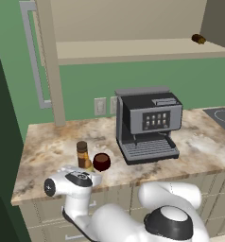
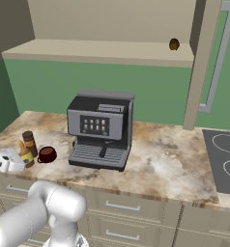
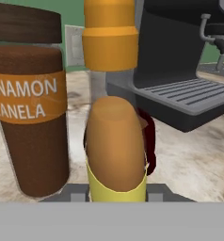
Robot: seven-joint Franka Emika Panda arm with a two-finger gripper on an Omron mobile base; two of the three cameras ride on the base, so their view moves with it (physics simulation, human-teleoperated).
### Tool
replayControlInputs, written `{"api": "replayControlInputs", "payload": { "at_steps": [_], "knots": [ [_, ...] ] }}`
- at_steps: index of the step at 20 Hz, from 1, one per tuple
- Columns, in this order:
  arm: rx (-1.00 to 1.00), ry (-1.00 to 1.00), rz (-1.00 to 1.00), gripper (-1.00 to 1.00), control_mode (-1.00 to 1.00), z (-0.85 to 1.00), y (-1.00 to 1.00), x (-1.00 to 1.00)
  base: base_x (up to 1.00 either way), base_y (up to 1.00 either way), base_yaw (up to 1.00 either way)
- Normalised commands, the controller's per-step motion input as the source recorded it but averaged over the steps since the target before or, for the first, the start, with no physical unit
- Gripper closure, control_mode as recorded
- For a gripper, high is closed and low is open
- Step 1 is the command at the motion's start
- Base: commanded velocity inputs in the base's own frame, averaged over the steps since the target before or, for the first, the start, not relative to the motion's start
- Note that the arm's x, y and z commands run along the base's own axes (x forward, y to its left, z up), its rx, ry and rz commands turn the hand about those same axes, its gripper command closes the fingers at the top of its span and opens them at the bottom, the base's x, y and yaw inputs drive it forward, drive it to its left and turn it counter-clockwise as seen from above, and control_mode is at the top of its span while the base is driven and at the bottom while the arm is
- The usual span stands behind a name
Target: Pick the cinnamon and honey bottle from the cabinet and place them next to the mug.
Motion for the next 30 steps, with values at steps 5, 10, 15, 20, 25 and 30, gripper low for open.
{"api": "replayControlInputs", "payload": {
  "at_steps": [5,10,15,20,25,30],
  "knots": [
    [0.0,-0.04,0.0,1.0,-1.0,-0.02,0.0,0.0,0.0,0.0,0.0],
    [0.0,-0.01,0.0,1.0,-1.0,0.0,0.0,0.0,0.0,0.0,0.0],
    [0.0,0.0,0.0,1.0,-1.0,0.0,0.0,0.0,0.0,0.0,0.0],
    [0.0,0.0,0.0,-1.0,-1.0,0.0,0.0,0.0,0.0,0.0,0.0],
    [0.0,0.0,0.0,-1.0,-1.0,0.0,0.0,0.0,0.0,0.0,0.0],
    [0.0,0.0,0.0,-1.0,-1.0,0.0,0.0,0.0,0.0,0.0,0.0]
  ]
}}
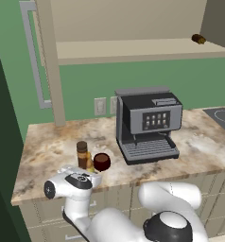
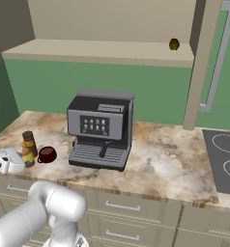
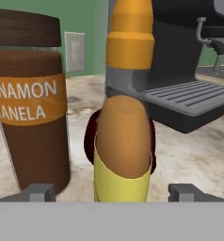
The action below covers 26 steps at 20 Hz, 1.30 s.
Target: Pick the cinnamon and honey bottle from the cabinet and place them next to the mug.
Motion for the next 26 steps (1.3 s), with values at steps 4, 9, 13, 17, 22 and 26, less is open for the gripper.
{"api": "replayControlInputs", "payload": {
  "at_steps": [4,9,13,17,22,26],
  "knots": [
    [0.0,0.0,0.0,-1.0,-1.0,0.0,0.0,0.0,0.0,0.0,0.0],
    [0.0,0.0,0.0,-1.0,-1.0,0.04,0.06,-0.22,0.0,0.0,0.0],
    [0.0,-0.03,0.0,-1.0,-1.0,0.35,0.23,-0.56,0.0,0.0,0.0],
    [0.0,-0.08,0.0,-1.0,-1.0,0.69,-0.02,-0.38,0.0,0.0,0.0],
    [0.03,-0.12,0.04,-1.0,-1.0,0.88,-0.62,-0.55,0.0,0.0,0.0],
    [0.09,-0.08,0.12,-1.0,-1.0,0.89,-0.96,-0.66,0.0,0.0,0.0]
  ]
}}
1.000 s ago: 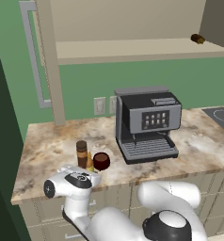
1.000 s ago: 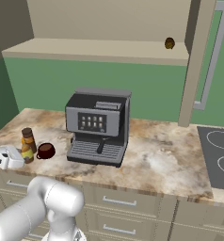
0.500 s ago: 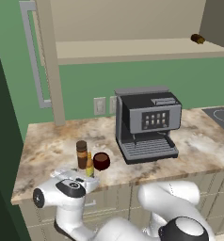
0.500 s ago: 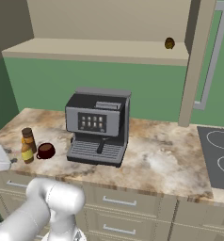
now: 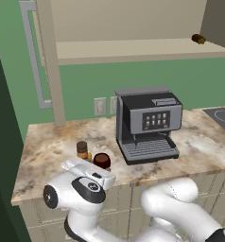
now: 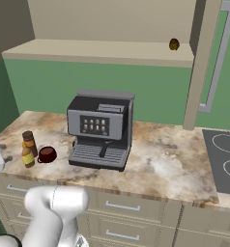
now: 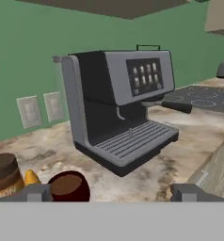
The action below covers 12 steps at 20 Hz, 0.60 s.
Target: Pick the cinnamon and honey bottle from the cabinet and place them next to the mug.
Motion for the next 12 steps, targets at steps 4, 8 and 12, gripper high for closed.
{"api": "replayControlInputs", "payload": {
  "at_steps": [4,8,12],
  "knots": [
    [0.06,-0.01,0.19,-1.0,-1.0,1.0,-1.0,-0.34,0.0,0.0,0.0],
    [0.05,0.02,0.26,-1.0,-1.0,1.0,-1.0,0.04,0.0,0.0,0.0],
    [0.02,0.14,0.24,-1.0,-1.0,0.92,-1.0,0.4,0.0,0.0,0.0]
  ]
}}
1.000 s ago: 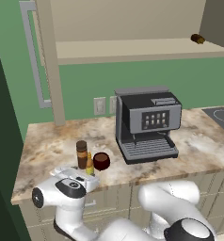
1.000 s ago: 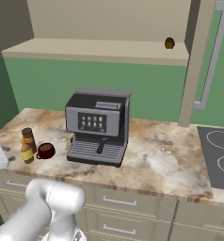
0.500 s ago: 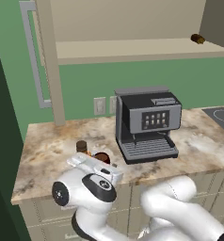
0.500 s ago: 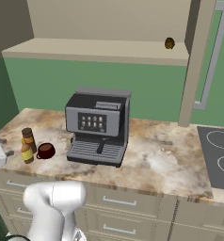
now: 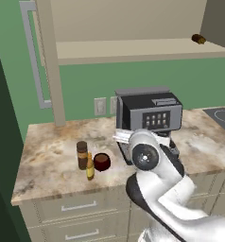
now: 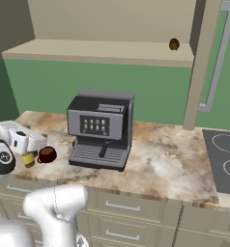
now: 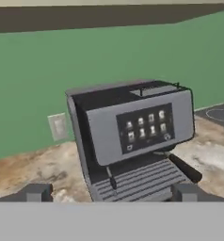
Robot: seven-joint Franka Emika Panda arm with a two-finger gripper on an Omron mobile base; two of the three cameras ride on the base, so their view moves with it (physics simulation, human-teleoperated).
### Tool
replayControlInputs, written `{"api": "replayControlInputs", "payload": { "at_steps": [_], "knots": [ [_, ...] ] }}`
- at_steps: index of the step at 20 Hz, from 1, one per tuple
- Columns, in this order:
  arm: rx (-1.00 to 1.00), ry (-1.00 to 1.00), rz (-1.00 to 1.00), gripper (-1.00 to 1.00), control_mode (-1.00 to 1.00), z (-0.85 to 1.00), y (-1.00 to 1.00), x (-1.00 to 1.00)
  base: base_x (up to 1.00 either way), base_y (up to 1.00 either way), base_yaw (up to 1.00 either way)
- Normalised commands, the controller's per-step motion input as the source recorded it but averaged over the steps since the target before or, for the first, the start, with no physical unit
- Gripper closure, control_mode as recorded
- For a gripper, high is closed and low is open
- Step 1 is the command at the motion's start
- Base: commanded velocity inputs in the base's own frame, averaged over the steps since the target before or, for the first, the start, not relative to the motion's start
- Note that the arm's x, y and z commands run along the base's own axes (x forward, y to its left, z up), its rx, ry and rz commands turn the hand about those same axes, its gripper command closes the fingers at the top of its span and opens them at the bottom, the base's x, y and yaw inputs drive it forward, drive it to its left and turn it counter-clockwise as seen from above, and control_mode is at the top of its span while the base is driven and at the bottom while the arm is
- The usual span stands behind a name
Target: Pick the cinnamon and honey bottle from the cabinet and place them next to the mug.
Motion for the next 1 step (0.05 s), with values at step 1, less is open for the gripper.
{"api": "replayControlInputs", "payload": {
  "at_steps": [1],
  "knots": [
    [0.04,0.09,0.26,-1.0,-1.0,0.87,-1.0,0.31,0.0,0.0,0.0]
  ]
}}
